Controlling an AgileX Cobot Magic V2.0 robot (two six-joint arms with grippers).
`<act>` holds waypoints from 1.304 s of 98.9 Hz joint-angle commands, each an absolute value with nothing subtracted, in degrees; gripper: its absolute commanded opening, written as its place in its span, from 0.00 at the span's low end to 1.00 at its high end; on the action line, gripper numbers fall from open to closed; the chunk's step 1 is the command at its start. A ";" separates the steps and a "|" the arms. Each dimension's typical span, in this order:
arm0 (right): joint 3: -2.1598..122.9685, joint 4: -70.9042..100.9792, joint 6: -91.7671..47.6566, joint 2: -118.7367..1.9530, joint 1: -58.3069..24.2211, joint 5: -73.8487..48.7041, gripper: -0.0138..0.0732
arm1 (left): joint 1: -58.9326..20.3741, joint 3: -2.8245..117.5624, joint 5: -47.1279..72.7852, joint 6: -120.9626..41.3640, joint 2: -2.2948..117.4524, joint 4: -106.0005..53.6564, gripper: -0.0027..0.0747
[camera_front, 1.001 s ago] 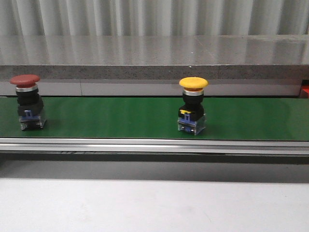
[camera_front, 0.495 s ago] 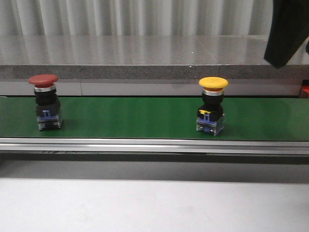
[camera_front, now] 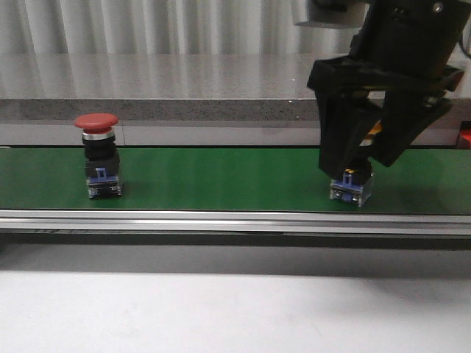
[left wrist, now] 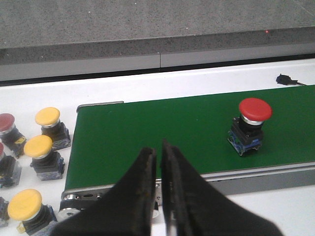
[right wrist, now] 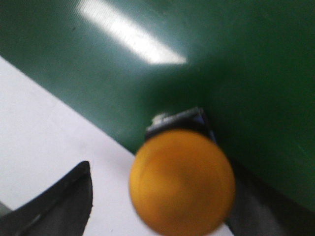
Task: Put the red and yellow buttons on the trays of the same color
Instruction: 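Lower the right gripper onto the yellow button at the belt end and grasp, then carry the yellow button to the yellow tray and open the right gripper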
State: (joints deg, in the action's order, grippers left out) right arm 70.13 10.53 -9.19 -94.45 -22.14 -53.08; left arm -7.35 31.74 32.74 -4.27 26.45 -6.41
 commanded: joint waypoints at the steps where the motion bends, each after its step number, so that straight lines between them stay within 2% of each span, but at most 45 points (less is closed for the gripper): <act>1: 71.94 10.37 -9.95 -94.36 -22.27 -49.88 0.69 | -7.65 33.30 28.13 -4.18 26.69 -7.18 0.03; 14: 71.94 9.98 -9.95 -95.55 -21.59 -49.57 0.40 | -7.65 33.30 28.13 -4.18 26.69 -7.18 0.03; 21: 71.94 9.93 -9.95 -95.21 -21.00 -48.96 0.33 | -7.65 33.30 28.13 -4.18 26.69 -7.18 0.03; 44: 71.94 9.93 -9.90 -89.57 -16.11 -48.67 0.32 | -7.65 33.30 28.13 -4.18 26.69 -7.18 0.03; 71: 71.94 9.66 -9.90 -83.40 0.31 -52.20 0.32 | -7.65 33.30 28.13 -4.18 26.69 -7.18 0.03; 103: 71.89 9.43 -9.90 -83.66 20.56 -55.27 0.32 | -7.65 33.30 28.13 -4.18 26.69 -7.18 0.03; 129: 71.77 5.39 -9.84 -88.73 27.88 -53.31 0.32 | -7.65 33.30 28.13 -4.18 26.69 -7.18 0.03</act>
